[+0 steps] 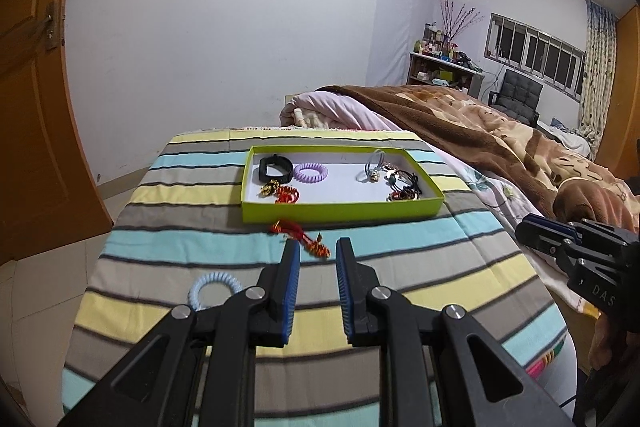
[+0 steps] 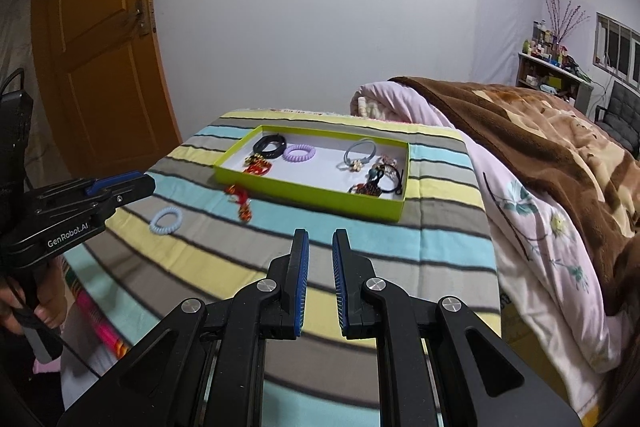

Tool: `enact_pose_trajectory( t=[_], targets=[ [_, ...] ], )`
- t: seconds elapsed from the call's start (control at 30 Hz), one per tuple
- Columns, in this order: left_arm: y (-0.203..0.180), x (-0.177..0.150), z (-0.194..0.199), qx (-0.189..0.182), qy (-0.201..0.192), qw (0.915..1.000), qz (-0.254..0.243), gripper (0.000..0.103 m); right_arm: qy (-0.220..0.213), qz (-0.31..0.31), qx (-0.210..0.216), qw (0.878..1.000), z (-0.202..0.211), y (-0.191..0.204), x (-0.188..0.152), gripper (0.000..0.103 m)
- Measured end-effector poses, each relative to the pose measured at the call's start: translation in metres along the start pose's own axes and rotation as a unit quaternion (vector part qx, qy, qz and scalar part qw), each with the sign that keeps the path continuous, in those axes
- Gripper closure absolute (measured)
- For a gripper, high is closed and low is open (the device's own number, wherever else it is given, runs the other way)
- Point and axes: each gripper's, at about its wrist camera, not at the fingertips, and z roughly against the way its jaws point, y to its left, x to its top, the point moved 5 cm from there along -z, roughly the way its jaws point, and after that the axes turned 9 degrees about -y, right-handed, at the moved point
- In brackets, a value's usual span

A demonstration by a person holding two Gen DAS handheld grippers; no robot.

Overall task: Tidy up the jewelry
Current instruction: 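Move both open tools back toward the blue coil and red tassel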

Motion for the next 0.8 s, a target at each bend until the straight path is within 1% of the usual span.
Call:
enact_pose_trajectory(
  t=[0.37, 0.8],
  targets=[
    [-0.002, -0.015, 0.037, 0.014, -0.021, 0.9997, -0.001, 0.083, -0.007, 0.000, 0.005, 1.000, 0.028, 0.010, -0.016, 0.091],
    [0.004, -0.026, 0.048, 0.019, -0.018, 0.9996, 0.013, 0.077, -0.006, -0.002, 0.018, 1.000, 0.034, 0.016, -0.022, 0.091]
  ],
)
